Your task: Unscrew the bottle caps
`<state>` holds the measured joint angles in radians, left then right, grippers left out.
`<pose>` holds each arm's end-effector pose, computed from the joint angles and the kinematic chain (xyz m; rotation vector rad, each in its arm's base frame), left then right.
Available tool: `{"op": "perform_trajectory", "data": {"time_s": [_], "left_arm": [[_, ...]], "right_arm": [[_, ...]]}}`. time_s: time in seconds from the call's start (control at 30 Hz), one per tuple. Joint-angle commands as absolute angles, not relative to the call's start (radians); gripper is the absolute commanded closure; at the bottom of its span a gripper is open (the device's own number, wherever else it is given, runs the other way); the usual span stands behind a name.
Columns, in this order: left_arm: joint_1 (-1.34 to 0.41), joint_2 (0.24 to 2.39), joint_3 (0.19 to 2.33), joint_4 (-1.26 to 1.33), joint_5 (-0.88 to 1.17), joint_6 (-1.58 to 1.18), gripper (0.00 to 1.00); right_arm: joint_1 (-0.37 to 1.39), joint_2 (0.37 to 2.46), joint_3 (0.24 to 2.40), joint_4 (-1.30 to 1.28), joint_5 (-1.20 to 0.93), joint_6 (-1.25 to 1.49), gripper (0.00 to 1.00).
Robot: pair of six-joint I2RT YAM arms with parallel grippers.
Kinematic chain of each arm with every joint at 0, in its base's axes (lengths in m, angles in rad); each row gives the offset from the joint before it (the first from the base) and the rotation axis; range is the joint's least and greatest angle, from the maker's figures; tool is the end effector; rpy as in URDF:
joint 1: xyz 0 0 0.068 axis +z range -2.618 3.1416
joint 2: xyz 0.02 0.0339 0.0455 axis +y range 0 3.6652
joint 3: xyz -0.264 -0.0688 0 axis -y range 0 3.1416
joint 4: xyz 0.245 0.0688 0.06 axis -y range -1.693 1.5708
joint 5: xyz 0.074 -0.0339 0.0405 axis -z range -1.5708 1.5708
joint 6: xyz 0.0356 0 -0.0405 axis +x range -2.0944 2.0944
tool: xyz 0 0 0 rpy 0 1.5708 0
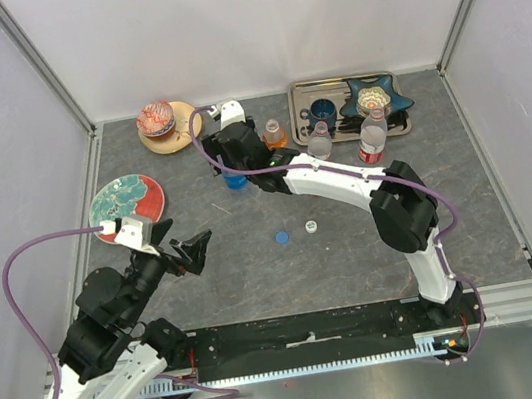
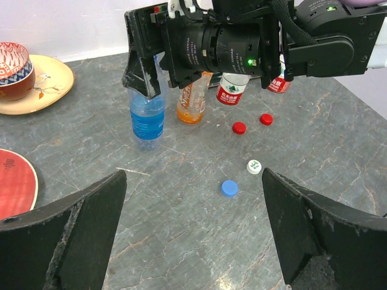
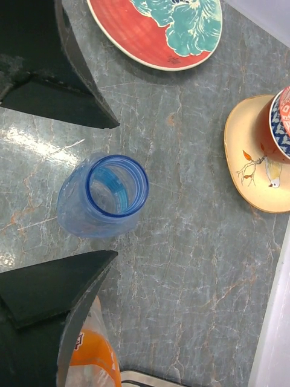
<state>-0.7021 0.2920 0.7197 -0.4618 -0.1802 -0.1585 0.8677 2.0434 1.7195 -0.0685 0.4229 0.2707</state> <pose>0.0608 -0.0430 0.3420 0.2992 1.6015 -0.5211 0.3279 0.3643 0.2868 -0.3018 1.9188 0.3450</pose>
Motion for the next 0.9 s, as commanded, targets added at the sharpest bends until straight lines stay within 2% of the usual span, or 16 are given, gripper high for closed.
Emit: {"op": "perform_trajectory", "data": {"time_s": [0.0, 0.1, 0.23, 0.33, 0.43, 0.53, 0.73, 0.87], "left_arm": [[-0.703, 0.298, 0.719, -0.426, -0.175, -0.175, 0.00], [-0.703, 0.299, 0.719, -0.426, -0.172, -0.176, 0.00], [-0.703, 0.299, 0.722, -0.426, -0.175, -0.176, 0.00], [-0.703, 0.304, 0.733, -0.431, -0.178, -0.170, 0.00], [-0.703, 0.318, 0.753, -0.440, -0.186, -0.166, 0.00], [-0.703, 0.345, 0.761, -0.428, -0.186, -0.164, 0.00], [-0.703, 0.487, 0.739, -0.397, -0.192, -0.270, 0.01], [-0.703, 0.612, 0.767, -0.423, -0.254, -0.380, 0.01]], "right_arm": [[0.871, 1.962, 1.755, -0.032, 0.407, 0.279, 0.07], [0.882, 1.930, 1.753, -0.012, 0.385, 0.253, 0.02], [0.887, 1.870, 1.753, -0.008, 0.362, 0.238, 0.02], [0.888, 1.774, 1.769, -0.044, 0.393, 0.227, 0.02], [0.890, 1.570, 1.734, -0.063, 0.433, 0.203, 0.02], [0.893, 1.424, 1.614, -0.074, 0.462, 0.176, 0.02], [0.908, 1.015, 1.176, -0.104, 0.572, 0.169, 0.02], [0.931, 0.830, 0.918, -0.147, 0.615, 0.233, 0.02]]}}
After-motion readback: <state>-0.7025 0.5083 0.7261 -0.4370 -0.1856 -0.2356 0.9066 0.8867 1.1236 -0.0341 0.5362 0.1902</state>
